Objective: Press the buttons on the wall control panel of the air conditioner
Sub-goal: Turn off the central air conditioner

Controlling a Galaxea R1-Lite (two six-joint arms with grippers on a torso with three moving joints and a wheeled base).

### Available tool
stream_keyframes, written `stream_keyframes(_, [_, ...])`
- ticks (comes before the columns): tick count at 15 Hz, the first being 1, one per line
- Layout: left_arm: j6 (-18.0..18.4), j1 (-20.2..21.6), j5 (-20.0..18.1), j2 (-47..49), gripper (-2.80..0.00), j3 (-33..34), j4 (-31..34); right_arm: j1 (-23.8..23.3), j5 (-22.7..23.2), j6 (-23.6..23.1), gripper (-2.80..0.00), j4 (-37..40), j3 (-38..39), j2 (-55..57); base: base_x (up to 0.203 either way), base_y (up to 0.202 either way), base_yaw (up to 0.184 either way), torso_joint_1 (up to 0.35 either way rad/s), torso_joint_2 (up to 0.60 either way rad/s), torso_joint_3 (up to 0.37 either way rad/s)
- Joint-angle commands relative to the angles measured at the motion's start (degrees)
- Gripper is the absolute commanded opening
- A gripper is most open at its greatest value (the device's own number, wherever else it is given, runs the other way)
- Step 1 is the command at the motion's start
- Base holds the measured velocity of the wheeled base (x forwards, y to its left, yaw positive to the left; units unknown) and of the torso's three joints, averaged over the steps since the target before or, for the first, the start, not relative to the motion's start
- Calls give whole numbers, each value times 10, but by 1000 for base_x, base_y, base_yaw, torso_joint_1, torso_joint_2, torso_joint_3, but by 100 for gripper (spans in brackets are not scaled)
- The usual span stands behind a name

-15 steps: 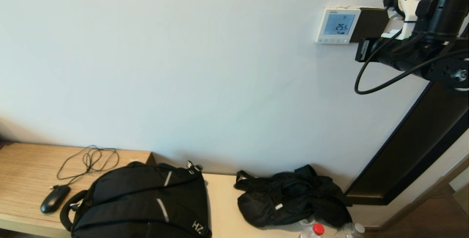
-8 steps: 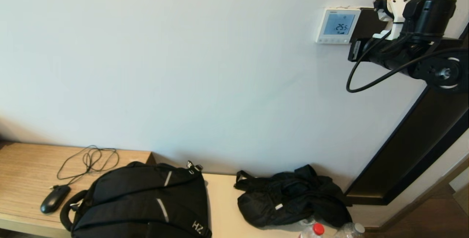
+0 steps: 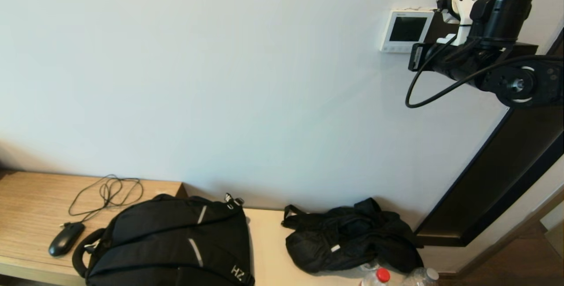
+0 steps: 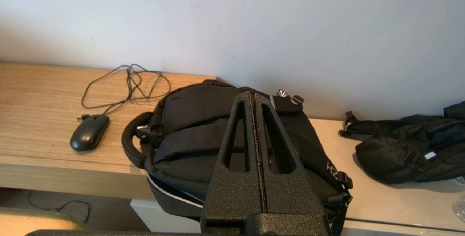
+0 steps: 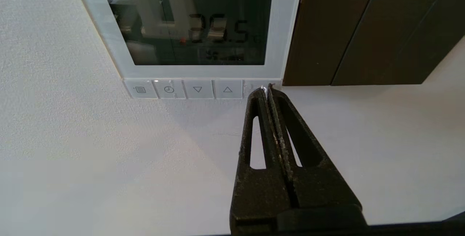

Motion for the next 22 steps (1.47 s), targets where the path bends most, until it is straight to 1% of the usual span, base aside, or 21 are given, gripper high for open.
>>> stream_keyframes(1, [0, 0, 0, 0, -280, 0, 0, 7, -3, -1, -280, -1, -9, 8, 0, 0, 0, 0, 0, 0])
stream_keyframes(12, [0, 0, 0, 0, -280, 0, 0, 7, -7, -1, -280, -2, -11, 21, 0, 0, 0, 0, 0, 0])
stream_keyframes(22, [0, 0, 0, 0, -280, 0, 0, 13, -15, -5, -280, -4, 1, 4, 0, 0, 0, 0, 0, 0])
